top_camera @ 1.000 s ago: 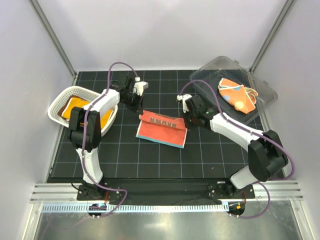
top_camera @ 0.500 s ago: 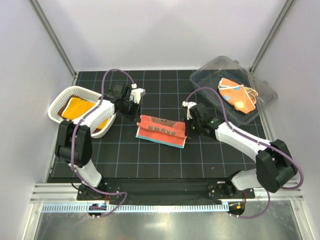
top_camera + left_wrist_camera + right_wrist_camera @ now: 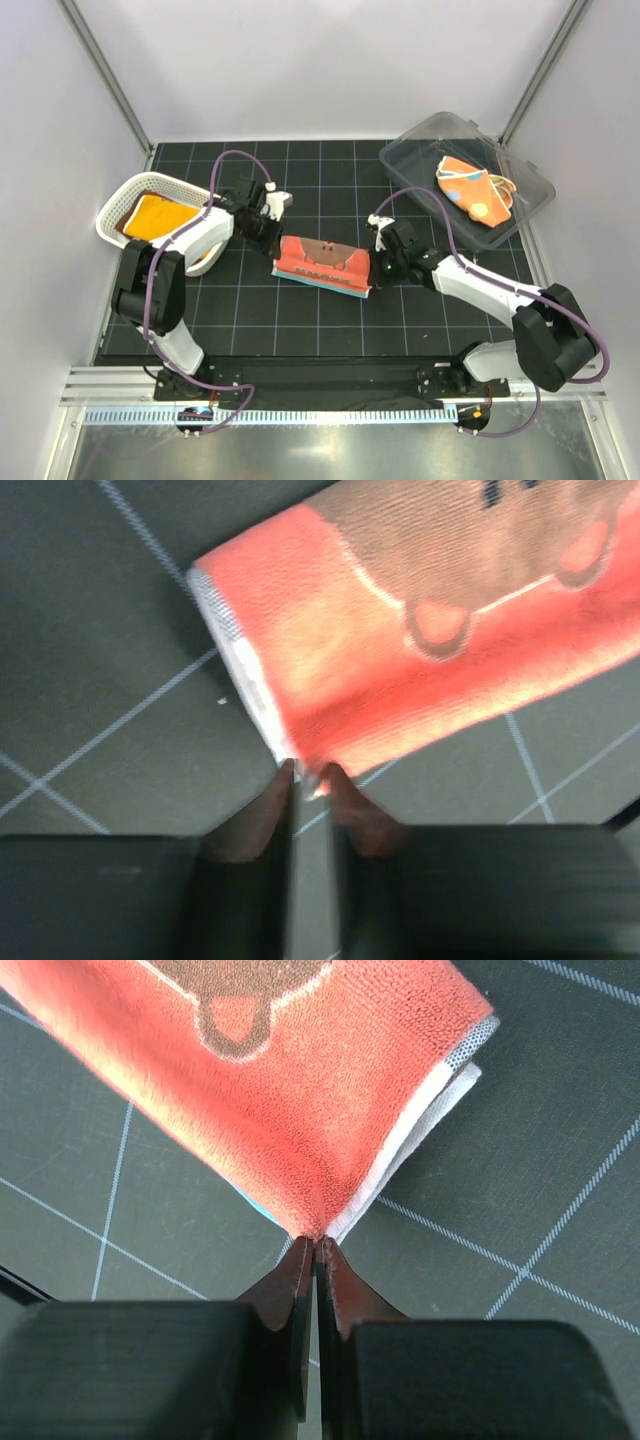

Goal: Fold and stack the towels
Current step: Fold the towel

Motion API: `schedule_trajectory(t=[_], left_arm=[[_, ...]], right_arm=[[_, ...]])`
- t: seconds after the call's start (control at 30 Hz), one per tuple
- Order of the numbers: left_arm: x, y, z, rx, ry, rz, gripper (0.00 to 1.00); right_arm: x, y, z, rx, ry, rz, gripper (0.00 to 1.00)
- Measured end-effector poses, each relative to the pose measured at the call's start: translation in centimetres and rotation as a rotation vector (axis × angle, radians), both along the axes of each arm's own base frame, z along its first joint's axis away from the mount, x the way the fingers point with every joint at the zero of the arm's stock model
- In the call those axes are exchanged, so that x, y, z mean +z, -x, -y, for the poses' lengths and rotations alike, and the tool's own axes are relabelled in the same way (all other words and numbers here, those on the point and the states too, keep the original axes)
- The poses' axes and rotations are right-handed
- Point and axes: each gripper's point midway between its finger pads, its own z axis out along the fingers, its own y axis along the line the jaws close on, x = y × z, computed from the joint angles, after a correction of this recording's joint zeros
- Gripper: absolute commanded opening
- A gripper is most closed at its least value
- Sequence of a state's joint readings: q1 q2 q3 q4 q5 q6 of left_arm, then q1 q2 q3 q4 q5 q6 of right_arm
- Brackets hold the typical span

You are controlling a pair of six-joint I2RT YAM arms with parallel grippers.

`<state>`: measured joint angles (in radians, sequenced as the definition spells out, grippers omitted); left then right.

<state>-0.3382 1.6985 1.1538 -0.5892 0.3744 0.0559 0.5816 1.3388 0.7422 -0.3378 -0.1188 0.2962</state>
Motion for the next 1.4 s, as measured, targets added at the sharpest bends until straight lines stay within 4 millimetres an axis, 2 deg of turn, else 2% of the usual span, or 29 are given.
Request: schedule_trajectory(t=[0.03,0.07,0.1,0.13,0.2,0.27,0.37,0.47,0.6,0.67,0.77,0.93,1.0,1.03,1.17,1.27,1.4], left_arm=[[-0.1,0.0,-0.2,0.004,-0.01,0.001,0.35],[-0.2,0.0,-0.4,0.009,-0.02,0.0,0.36],[-0.2,0.0,-0.5,0.014,-0.027,-0.003,0.36],[-0.3,0.0,-0.6,0.019,-0.034,-0.003,0.41],[-0.2,-0.1,-1.1,0.039,-0.056,0.005,0.47],[0.4,-0.3,-1.4,0.065,-0.068,0.02,0.48],[2.3,-0.9,-1.4,0.114,-0.053,0.058,0.5],[4.4,-1.9,-0.4,0.159,0.012,0.094,0.5],[5.3,-2.6,1.4,0.206,0.126,0.09,0.5],[4.6,-2.6,1.8,0.229,0.153,0.065,0.5],[2.7,-3.3,2.3,0.255,0.157,0.027,0.5],[-2.4,-3.8,2.5,0.287,0.108,-0.086,0.5],[-3.5,-4.1,2.5,0.297,0.092,-0.106,0.5],[-3.5,-4.3,2.6,0.301,0.092,-0.11,0.5],[-2.7,-5.4,2.7,0.325,0.103,-0.079,0.52],[-2.0,-5.5,2.5,0.358,0.098,-0.073,0.54],[1.8,-5.2,1.4,0.419,0.094,-0.012,0.55]], right_arm=[[0.0,0.0,0.0,0.0,0.0,0.001,0.11],[0.0,0.0,0.1,-0.001,0.001,0.001,0.17],[0.0,0.1,0.1,-0.003,0.002,-0.002,0.2],[0.0,0.1,0.2,-0.002,0.005,-0.001,0.22],[-0.1,0.4,0.5,-0.011,0.019,-0.015,0.35],[-0.1,0.7,1.0,-0.025,0.04,-0.03,0.48],[0.9,0.5,1.3,-0.054,0.055,-0.038,0.49],[2.8,-0.4,0.7,-0.082,0.022,-0.014,0.45],[4.0,-1.4,-1.0,-0.107,-0.065,-0.002,0.4],[3.9,-1.9,-1.9,-0.118,-0.102,-0.01,0.39],[2.2,-2.8,-2.6,-0.149,-0.121,-0.022,0.36],[-2.5,-2.1,-1.4,-0.201,-0.059,-0.074,0.35],[-3.8,-1.7,-0.6,-0.217,-0.021,-0.088,0.35],[-3.8,-1.9,-0.5,-0.221,-0.018,-0.076,0.35],[-3.4,-2.8,0.2,-0.232,0.014,-0.02,0.36],[-3.0,-2.9,0.5,-0.22,0.031,-0.001,0.39],[-1.1,-2.8,-0.7,-0.179,-0.01,-0.026,0.39]])
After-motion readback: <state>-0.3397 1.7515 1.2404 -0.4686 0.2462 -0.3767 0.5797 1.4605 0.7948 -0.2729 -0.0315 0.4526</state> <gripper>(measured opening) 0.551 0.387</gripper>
